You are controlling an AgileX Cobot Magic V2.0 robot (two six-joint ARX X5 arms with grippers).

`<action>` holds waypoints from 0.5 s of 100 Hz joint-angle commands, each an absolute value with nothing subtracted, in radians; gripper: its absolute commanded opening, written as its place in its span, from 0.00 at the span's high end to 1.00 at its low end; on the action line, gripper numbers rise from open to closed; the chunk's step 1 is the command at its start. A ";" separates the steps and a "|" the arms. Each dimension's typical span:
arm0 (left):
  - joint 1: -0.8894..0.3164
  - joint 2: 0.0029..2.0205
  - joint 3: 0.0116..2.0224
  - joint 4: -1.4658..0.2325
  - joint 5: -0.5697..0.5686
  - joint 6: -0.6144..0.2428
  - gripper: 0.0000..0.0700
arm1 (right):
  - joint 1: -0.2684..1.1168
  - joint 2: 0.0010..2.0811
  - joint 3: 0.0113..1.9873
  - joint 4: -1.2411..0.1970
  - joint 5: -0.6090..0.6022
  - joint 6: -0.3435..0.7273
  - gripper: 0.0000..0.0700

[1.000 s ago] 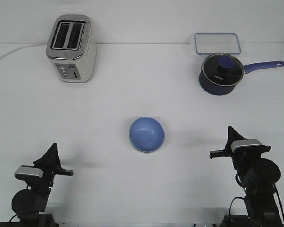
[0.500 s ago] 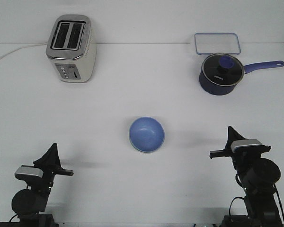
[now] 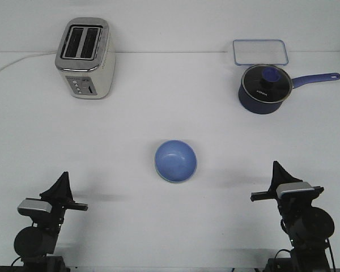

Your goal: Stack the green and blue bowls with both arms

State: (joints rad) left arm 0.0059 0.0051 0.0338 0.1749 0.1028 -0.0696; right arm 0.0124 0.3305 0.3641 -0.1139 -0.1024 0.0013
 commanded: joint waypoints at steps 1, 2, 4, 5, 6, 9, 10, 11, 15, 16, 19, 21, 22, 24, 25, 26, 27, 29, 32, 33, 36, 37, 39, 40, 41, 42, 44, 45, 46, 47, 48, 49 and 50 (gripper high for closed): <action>0.007 0.003 0.014 0.186 0.101 -0.069 0.99 | 0.014 0.286 0.335 -0.104 -0.100 0.010 1.00; 0.007 0.003 0.014 0.186 0.101 -0.069 0.99 | 0.014 0.278 0.330 -0.104 -0.100 0.010 1.00; 0.007 0.003 0.014 0.186 0.101 -0.069 0.99 | 0.014 0.260 0.319 -0.104 -0.100 0.010 1.00; 0.007 0.003 0.014 0.186 0.101 -0.069 0.99 | 0.014 0.251 0.314 -0.104 -0.100 0.010 1.00; 0.007 0.003 0.014 0.186 0.101 -0.069 0.99 | 0.014 0.242 0.309 -0.104 -0.100 0.010 1.00; 0.007 0.003 0.014 0.186 0.101 -0.069 0.99 | 0.014 0.215 0.294 -0.105 -0.100 0.010 1.00; 0.007 0.003 0.014 0.186 0.101 -0.069 0.99 | 0.014 0.205 0.290 -0.105 -0.100 0.010 1.00; 0.007 0.003 0.014 0.186 0.101 -0.069 0.98 | 0.014 0.196 0.285 -0.105 -0.100 0.010 1.00; 0.007 0.003 0.014 0.186 0.101 -0.069 0.99 | 0.014 0.159 0.266 -0.104 -0.100 0.010 1.00; 0.007 0.003 0.014 0.186 0.101 -0.069 0.98 | 0.014 0.149 0.262 -0.104 -0.100 0.010 1.00; 0.007 0.003 0.014 0.186 0.101 -0.069 0.99 | 0.014 0.121 0.249 -0.104 -0.100 0.010 1.00; 0.007 0.003 0.014 0.186 0.101 -0.069 0.98 | 0.014 0.102 0.239 -0.105 -0.100 0.010 1.00; 0.007 0.003 0.014 0.186 0.101 -0.069 0.99 | 0.014 0.093 0.235 -0.105 -0.100 0.010 1.00; 0.007 0.003 0.014 0.186 0.101 -0.069 0.99 | 0.014 0.076 0.227 -0.105 -0.100 0.010 1.00; 0.007 0.003 0.014 0.186 0.101 -0.069 0.99 | 0.014 0.066 0.223 -0.105 -0.101 0.010 1.00; 0.007 0.003 0.014 0.186 0.101 -0.069 0.99 | 0.014 0.058 0.219 -0.105 -0.100 0.010 1.00; 0.007 0.003 0.014 0.186 0.101 -0.069 0.99 | 0.014 0.050 0.215 -0.105 -0.101 0.010 1.00; 0.007 0.003 0.014 0.186 0.101 -0.069 0.99 | 0.014 0.034 0.208 -0.105 -0.101 0.010 1.00; 0.007 0.003 0.014 0.186 0.101 -0.069 0.99 | 0.014 0.012 0.198 -0.104 -0.101 0.010 1.00; 0.007 0.003 0.014 0.186 0.101 -0.069 0.98 | 0.014 0.005 0.194 -0.104 -0.101 0.010 1.00; 0.007 0.003 0.014 0.185 0.101 -0.069 0.99 | 0.014 -0.004 0.184 -0.093 -0.101 0.010 1.00; 0.007 0.003 0.014 0.185 0.101 -0.069 0.99 | 0.014 -0.001 0.180 -0.089 -0.100 0.010 1.00; 0.007 0.003 0.014 0.185 0.101 -0.069 0.99 | 0.013 0.001 0.173 -0.076 -0.101 0.010 1.00; 0.007 0.003 0.014 0.185 0.101 -0.069 0.99 | 0.012 0.001 0.169 -0.070 -0.100 0.011 1.00; 0.007 0.003 0.014 0.185 0.101 -0.069 0.98 | 0.012 0.001 0.166 -0.063 -0.101 0.010 1.00; 0.007 0.003 0.014 0.184 0.101 -0.069 0.99 | 0.012 0.001 0.163 -0.056 -0.100 0.010 1.00; 0.007 0.003 0.014 0.184 0.101 -0.069 0.99 | 0.012 0.001 0.156 -0.046 -0.101 0.010 1.00; 0.007 0.003 0.014 0.184 0.101 -0.069 0.99 | 0.012 0.001 0.153 -0.041 -0.101 0.010 1.00; 0.007 0.003 0.014 0.184 0.101 -0.069 0.99 | 0.012 0.001 0.150 -0.036 -0.101 0.010 1.00; 0.007 0.003 0.014 0.184 0.101 -0.069 0.99 | 0.012 0.001 0.147 -0.031 -0.101 0.010 1.00; 0.007 0.003 0.014 0.184 0.101 -0.069 0.99 | 0.012 0.001 0.144 -0.027 -0.101 0.010 1.00; 0.007 0.003 0.014 0.184 0.101 -0.069 0.99 | 0.012 0.001 0.141 -0.022 -0.101 0.010 1.00; 0.007 0.003 0.014 0.184 0.101 -0.069 0.99 | 0.012 0.001 0.138 -0.017 -0.101 0.011 1.00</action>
State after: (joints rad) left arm 0.0059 0.0055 0.0338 0.1715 0.1032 -0.0696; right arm 0.0124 0.0029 0.1520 -0.0479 -0.1013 0.0017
